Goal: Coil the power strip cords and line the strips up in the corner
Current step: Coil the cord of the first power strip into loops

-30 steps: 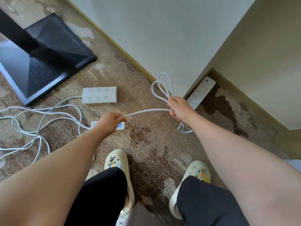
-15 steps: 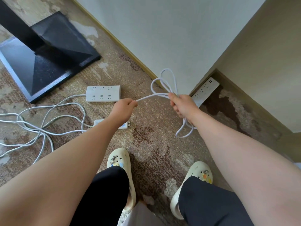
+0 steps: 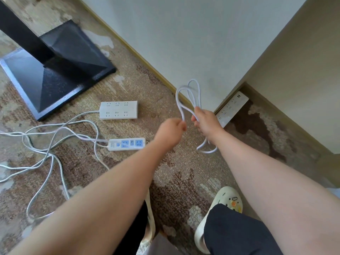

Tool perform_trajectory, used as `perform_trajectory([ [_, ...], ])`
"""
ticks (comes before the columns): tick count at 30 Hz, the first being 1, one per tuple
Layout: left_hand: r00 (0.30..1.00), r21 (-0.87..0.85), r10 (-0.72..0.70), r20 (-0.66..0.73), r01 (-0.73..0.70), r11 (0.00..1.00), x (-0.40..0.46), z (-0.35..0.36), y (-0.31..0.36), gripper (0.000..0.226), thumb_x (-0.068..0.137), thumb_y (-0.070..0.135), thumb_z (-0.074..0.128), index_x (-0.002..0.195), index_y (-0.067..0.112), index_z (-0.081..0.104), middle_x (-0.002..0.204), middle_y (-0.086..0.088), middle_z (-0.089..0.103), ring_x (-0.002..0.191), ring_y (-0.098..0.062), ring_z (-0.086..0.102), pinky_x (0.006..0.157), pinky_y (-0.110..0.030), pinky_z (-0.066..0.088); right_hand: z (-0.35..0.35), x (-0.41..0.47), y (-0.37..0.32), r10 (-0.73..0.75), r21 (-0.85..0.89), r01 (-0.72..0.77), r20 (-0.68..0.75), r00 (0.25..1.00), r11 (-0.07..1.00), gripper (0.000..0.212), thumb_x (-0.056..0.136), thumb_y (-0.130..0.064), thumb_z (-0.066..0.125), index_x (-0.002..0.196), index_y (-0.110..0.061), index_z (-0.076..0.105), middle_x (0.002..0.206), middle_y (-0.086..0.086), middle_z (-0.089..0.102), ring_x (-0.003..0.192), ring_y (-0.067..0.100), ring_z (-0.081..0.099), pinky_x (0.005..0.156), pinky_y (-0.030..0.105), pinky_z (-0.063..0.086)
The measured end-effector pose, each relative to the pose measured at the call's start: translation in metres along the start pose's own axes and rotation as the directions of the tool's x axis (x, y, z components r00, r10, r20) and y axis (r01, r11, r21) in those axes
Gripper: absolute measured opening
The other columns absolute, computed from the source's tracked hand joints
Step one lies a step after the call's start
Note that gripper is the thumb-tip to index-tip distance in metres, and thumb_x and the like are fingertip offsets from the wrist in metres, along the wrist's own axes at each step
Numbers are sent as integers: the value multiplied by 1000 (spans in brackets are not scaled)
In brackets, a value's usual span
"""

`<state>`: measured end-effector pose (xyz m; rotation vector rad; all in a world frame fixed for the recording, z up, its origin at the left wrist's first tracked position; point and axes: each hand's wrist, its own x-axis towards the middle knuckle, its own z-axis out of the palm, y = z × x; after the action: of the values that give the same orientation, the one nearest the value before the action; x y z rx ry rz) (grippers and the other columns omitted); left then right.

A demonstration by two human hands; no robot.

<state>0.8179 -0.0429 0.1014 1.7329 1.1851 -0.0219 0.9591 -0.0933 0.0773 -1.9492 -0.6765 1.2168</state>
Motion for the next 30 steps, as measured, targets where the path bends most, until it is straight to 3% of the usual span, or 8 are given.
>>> perform_trajectory([
  [2, 999, 84, -53, 2, 52, 995, -3, 8, -8, 30, 100, 24, 40, 88, 12, 65, 76, -5, 65, 43, -9, 43, 42, -22, 38, -3, -1, 3, -10, -19, 11, 51, 999, 1000, 41, 103, -38, 38, 82, -11, 61, 59, -3, 43, 48, 12, 36, 51, 28, 30],
  [7, 994, 245, 85, 64, -98, 965, -1, 6, -5, 25, 101, 16, 37, 106, 11, 61, 83, -1, 62, 57, -12, 52, 49, -25, 39, -7, 1, 6, 21, 55, -30, 165, 986, 998, 31, 96, -36, 56, 86, -10, 68, 59, -2, 46, 47, 11, 38, 47, 23, 32],
  [12, 990, 354, 110, 85, -133, 926, 0, 12, 6, 28, 100, 11, 39, 115, 4, 61, 110, -12, 67, 96, -29, 64, 82, -40, 53, 2, 4, 5, 34, 39, -41, 161, 986, 998, 27, 89, -35, 67, 81, -9, 68, 72, 11, 60, 58, 19, 47, 56, 30, 38],
  [18, 979, 210, 60, 197, -101, 972, -8, 0, -42, 29, 102, 29, 39, 98, 16, 65, 74, 2, 61, 56, -10, 52, 48, -17, 41, -4, 9, 4, 39, 10, -39, 13, 999, 999, 33, 97, -40, 57, 71, -20, 63, 62, -6, 49, 54, 13, 44, 58, 29, 38],
  [22, 958, 392, -157, 240, 52, 918, -22, -44, -117, 31, 101, 36, 39, 96, 20, 64, 78, 0, 61, 73, -18, 59, 62, -25, 44, -18, 12, 5, 66, 36, -64, -80, 995, 997, 39, 100, -42, 49, 74, -16, 64, 52, -7, 42, 47, 12, 34, 51, 28, 29],
  [24, 924, 456, -274, 266, 130, 880, -28, -58, -137, 32, 101, 36, 40, 91, 19, 65, 79, -3, 62, 73, -20, 59, 70, -33, 50, -19, 12, 5, 56, 37, -54, -74, 996, 998, 37, 102, -41, 47, 88, -14, 68, 55, -6, 56, 47, 10, 41, 49, 24, 34],
  [27, 934, 487, -194, 301, 24, 873, -24, -44, -116, 30, 99, 36, 43, 84, 23, 65, 76, 2, 61, 62, -14, 52, 62, -29, 46, -15, 11, -2, 34, 90, -30, -40, 999, 995, 30, 103, -38, 45, 97, -14, 62, 64, -3, 70, 53, 11, 59, 51, 20, 46],
  [30, 918, 508, -39, 394, -182, 842, -15, -7, -68, 27, 99, 37, 44, 86, 24, 64, 76, 4, 61, 63, -12, 55, 61, -29, 48, -9, 9, -11, 28, 159, -24, -25, 999, 987, 30, 102, -38, 48, 88, -13, 57, 54, -3, 55, 53, 16, 60, 58, 27, 53],
])
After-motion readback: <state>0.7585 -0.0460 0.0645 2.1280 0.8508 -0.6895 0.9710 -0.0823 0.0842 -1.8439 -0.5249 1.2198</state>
